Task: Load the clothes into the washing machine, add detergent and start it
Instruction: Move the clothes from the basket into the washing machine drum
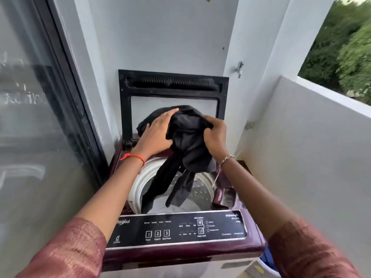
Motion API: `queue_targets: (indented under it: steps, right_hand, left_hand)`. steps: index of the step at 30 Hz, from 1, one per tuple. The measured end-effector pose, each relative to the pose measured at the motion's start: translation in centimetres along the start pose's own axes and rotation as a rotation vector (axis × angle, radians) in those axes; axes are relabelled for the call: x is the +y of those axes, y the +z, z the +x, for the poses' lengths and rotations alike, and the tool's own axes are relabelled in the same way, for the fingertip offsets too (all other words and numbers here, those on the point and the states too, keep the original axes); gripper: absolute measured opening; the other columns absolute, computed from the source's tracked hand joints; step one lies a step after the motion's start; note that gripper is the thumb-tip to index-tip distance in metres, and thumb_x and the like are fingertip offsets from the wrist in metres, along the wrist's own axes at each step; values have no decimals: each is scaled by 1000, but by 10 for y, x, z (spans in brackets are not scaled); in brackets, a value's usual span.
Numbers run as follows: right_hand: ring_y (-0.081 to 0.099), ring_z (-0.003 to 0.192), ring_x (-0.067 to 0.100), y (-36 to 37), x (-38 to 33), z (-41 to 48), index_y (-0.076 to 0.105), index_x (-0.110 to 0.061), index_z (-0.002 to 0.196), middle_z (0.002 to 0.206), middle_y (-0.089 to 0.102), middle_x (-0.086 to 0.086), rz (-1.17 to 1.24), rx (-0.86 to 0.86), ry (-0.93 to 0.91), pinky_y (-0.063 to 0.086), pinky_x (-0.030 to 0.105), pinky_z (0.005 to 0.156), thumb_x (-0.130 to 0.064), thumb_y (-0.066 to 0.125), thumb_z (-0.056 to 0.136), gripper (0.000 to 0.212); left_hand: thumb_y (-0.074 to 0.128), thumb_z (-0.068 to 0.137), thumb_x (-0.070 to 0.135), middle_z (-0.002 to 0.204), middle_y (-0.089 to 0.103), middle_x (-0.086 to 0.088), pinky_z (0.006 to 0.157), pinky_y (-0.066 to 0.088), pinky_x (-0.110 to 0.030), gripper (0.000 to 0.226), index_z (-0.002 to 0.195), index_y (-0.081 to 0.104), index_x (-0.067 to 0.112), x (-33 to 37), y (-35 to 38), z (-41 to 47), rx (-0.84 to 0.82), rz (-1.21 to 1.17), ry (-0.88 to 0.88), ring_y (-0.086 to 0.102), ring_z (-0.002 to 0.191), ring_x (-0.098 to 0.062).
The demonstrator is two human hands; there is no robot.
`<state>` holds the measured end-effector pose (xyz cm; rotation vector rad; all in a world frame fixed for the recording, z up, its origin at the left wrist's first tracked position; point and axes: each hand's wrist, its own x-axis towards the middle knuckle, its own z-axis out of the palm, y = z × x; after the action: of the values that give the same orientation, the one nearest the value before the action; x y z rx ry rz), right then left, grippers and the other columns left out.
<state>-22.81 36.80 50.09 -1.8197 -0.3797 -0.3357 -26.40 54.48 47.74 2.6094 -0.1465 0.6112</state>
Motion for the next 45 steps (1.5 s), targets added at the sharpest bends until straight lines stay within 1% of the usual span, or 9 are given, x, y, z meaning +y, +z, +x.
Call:
queue_targets:
  steps: [6,9,12,18,25,31,35,39,45]
  right_hand:
    - [60,109,19,33,72,-27,66,-1,110,112,67,14,-97,-163,107,36,12,96,20,35,61,62]
    - [60,110,21,51,117,-33,67,-1,108,111,68,14,-141,-266,166,32,7,94,21,35,59,62]
    - [59,112,23,69,160,-36,67,0,107,113,67,15,-187,-394,221,29,5,94,22,36,59,62]
    - [52,121,22,102,235,-35,59,-4,120,125,60,13,-255,-585,406,32,15,101,22,34,68,64]
    - [46,128,26,128,299,-49,51,-4,129,132,54,16,-363,-927,515,30,26,108,18,37,73,62]
    - [47,123,25,131,309,-57,48,-18,132,135,48,9,-567,-1479,558,45,28,88,-19,68,82,54]
    - [49,121,26,127,308,-56,49,-16,132,134,49,11,-620,-1455,591,40,31,98,-26,69,81,55]
    - [54,109,25,112,290,-42,48,-13,131,131,52,11,-631,-1398,579,41,20,63,-26,66,83,53]
    - [54,113,26,75,246,-17,54,-6,126,120,60,13,-703,-1216,451,41,28,92,-21,63,86,43]
  left_hand:
    - [50,73,-10,151,29,-7,113,29,-46,85,145,18,23,-49,68,-40,-168,-100,-81,29,139,-24]
    - [50,80,-11,153,25,-4,115,24,-35,82,147,17,24,-70,98,-55,-279,-112,-184,28,140,-22]
    - [50,82,-11,152,26,-2,112,30,-37,84,146,16,30,-92,128,-65,-427,-122,-281,35,136,-24]
    - [43,74,-18,149,33,-1,98,43,-44,97,141,11,43,-130,184,-71,-649,-130,-415,50,123,-30]
    - [34,81,-17,136,48,-14,91,39,-36,72,141,32,21,-147,221,-78,-808,-4,-541,51,119,-33]
    - [51,85,-3,125,57,-10,91,42,-28,49,130,47,15,-162,237,-92,-1071,-114,-650,57,109,-23]
    - [64,84,9,123,56,-8,91,42,-30,51,131,46,15,-153,232,-84,-1089,-114,-656,56,108,-23]
    - [66,83,13,120,58,-10,89,42,-29,51,130,47,14,-136,222,-72,-1051,-108,-605,54,99,-20]
    - [67,83,17,110,63,-9,91,45,-33,44,125,53,11,-89,198,-36,-885,-162,-488,57,101,-22]
